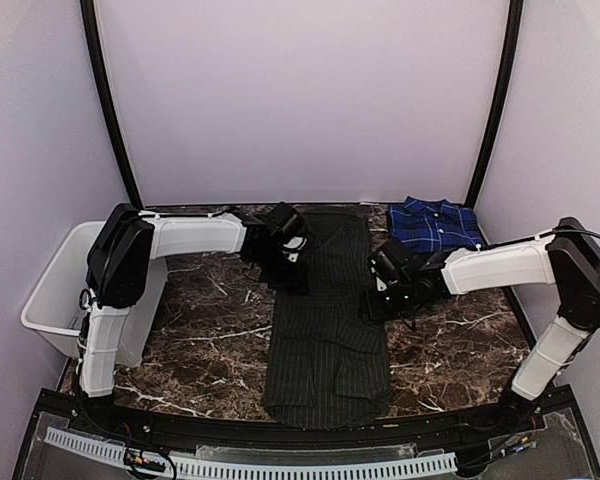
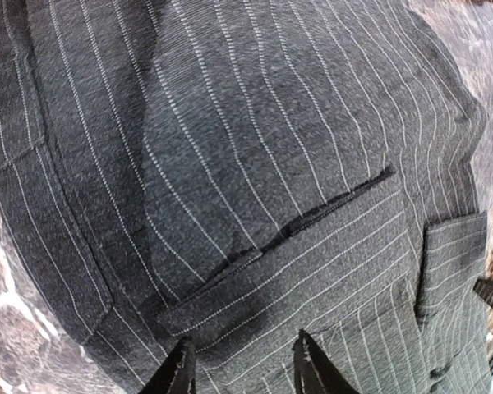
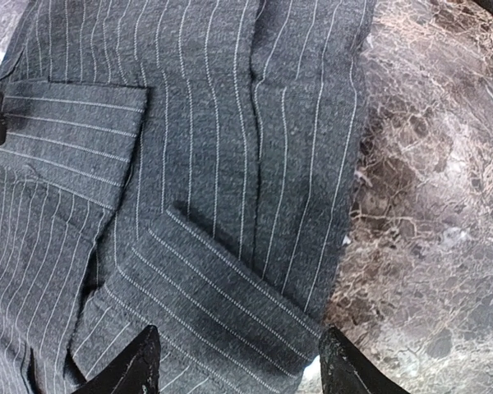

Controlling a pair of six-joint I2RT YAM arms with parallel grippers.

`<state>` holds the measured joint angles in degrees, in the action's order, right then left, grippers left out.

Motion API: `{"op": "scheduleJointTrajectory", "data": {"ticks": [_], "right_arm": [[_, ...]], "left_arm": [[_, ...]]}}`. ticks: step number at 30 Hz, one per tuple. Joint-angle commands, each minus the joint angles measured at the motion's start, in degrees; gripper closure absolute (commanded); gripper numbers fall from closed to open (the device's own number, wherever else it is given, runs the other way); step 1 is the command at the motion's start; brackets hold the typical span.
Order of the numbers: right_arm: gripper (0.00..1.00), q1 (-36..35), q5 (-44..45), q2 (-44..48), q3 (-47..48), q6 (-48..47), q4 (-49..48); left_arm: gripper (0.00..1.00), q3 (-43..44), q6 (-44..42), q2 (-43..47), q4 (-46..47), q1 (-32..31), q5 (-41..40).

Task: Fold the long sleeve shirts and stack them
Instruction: Flatten out the crumpled shirt at the center of the board.

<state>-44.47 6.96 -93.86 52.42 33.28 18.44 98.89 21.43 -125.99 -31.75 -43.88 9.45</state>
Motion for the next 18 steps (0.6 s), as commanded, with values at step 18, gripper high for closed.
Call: {"op": "scheduleJointTrajectory", "data": {"ticks": [18], "right_arm": [[0.40, 0.70, 1.52, -2.24, -1.07, 1.72, -2.51]], "left_arm": [[0.48, -1.34, 0.70, 1.25, -0.05, -0.09, -0.84]]}}
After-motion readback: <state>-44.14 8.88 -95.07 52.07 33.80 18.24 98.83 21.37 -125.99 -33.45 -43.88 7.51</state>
